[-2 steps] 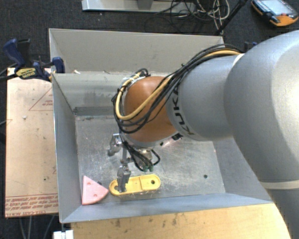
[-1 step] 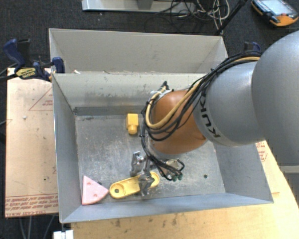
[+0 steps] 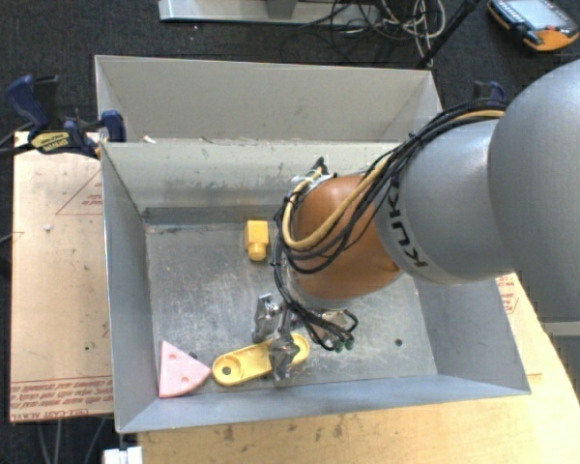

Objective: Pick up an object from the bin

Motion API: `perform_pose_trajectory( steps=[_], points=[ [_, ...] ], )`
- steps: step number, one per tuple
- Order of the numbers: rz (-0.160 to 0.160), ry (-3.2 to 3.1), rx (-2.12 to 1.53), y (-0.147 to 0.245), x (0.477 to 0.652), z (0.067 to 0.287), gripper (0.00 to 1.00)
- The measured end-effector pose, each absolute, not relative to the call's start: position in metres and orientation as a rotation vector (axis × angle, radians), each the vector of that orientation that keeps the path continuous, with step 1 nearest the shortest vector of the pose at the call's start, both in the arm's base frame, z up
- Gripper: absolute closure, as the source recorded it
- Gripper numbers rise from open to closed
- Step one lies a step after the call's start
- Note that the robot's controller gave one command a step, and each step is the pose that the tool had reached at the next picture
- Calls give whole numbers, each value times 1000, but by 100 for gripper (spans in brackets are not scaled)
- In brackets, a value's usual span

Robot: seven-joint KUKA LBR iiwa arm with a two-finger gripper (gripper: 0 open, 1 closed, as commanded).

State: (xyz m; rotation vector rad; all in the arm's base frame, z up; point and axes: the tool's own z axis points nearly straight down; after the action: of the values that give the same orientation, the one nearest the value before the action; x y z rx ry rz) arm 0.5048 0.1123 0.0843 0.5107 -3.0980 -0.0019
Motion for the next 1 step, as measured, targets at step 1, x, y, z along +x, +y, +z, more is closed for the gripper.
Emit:
perform_pose_trajectory(
  steps=[1],
  points=[
    [6, -3106, 514, 129, 499, 76, 100]
  ],
)
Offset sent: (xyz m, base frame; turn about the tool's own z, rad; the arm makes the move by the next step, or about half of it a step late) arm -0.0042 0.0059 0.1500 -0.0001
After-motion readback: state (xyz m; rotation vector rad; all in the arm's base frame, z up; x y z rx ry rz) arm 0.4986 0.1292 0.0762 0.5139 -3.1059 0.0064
